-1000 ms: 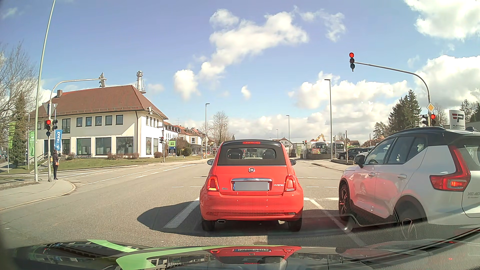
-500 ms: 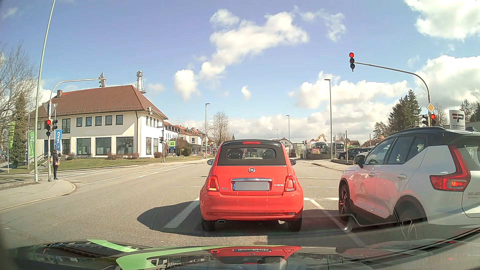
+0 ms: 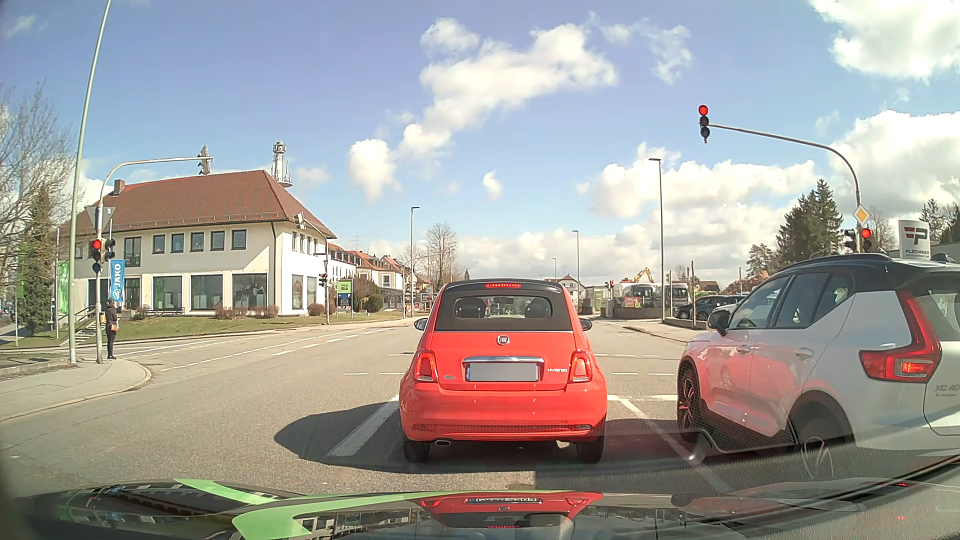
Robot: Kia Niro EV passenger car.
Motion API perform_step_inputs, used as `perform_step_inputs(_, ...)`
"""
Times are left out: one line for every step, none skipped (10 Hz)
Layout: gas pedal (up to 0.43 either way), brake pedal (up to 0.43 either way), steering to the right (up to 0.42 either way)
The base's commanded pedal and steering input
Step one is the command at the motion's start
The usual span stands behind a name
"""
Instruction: Follow the waypoints while adhering to traffic rules and regulations
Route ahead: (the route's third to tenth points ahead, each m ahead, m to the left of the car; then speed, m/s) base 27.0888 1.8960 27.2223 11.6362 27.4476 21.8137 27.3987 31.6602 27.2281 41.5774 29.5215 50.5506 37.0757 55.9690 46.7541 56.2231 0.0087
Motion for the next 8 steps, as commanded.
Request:
perform_step_inputs(0.0, 0.256, 0.0)
perform_step_inputs(0.0, 0.25, 0.0)
perform_step_inputs(0.0, 0.256, 0.0)
perform_step_inputs(0.0, 0.256, 0.0)
perform_step_inputs(0.0, 0.256, 0.0)
perform_step_inputs(0.0, 0.256, 0.0)
perform_step_inputs(0.0, 0.256, 0.0)
perform_step_inputs(0.0, 0.256, 0.0)
